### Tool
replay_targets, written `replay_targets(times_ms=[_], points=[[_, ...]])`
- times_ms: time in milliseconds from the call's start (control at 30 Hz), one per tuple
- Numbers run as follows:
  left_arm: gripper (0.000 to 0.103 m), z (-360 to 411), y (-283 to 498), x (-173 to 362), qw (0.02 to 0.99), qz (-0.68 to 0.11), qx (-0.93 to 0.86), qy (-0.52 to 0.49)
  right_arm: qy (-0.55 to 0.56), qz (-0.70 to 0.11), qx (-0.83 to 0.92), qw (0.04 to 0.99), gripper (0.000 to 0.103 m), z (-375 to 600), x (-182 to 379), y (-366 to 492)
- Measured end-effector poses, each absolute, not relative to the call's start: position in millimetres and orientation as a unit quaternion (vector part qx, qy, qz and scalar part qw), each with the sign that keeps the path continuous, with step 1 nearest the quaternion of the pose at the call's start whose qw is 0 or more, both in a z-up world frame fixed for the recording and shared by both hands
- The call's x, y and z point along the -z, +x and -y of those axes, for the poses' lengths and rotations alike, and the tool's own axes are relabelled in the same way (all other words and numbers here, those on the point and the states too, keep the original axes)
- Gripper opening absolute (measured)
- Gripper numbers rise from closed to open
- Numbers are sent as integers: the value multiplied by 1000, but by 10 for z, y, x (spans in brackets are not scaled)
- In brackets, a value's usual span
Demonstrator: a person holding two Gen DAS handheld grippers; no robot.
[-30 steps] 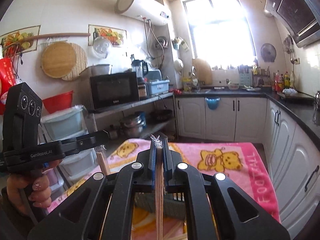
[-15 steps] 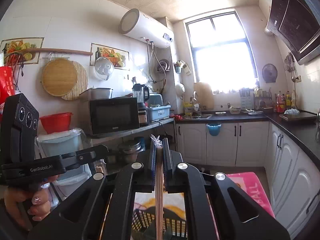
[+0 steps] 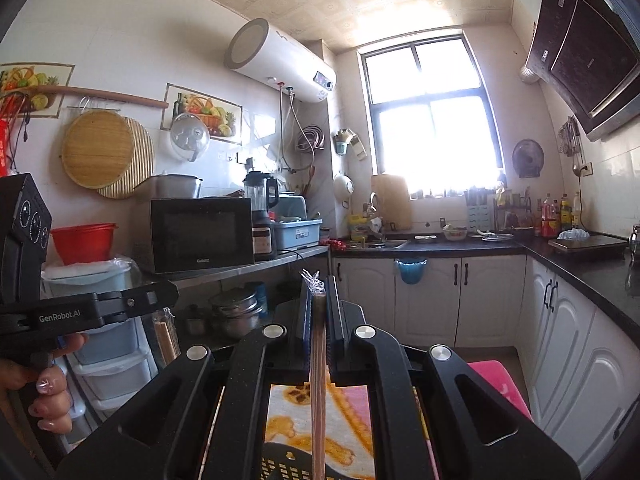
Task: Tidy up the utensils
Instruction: 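Lift the left tool's chopstick over the green caddy while the right tool carries its chopstick there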
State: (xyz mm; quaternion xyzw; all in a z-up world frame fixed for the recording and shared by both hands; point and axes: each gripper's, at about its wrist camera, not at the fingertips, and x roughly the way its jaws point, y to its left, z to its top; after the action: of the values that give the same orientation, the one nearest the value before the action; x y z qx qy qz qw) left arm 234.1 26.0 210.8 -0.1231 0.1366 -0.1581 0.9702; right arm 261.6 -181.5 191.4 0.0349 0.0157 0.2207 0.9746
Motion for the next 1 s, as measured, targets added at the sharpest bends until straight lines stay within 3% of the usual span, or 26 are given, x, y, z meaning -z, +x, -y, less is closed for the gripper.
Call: replay_targets(times_ms=[867,1000], points=[[1,-271,2620,-1126,969,-197,112,-94,37,-49,-209,976,7,1565,-1166,2810],[1,-287,2586,-1046,969,-203,109,-94,42,-73,-208,975,18,1576,-1057,2815]])
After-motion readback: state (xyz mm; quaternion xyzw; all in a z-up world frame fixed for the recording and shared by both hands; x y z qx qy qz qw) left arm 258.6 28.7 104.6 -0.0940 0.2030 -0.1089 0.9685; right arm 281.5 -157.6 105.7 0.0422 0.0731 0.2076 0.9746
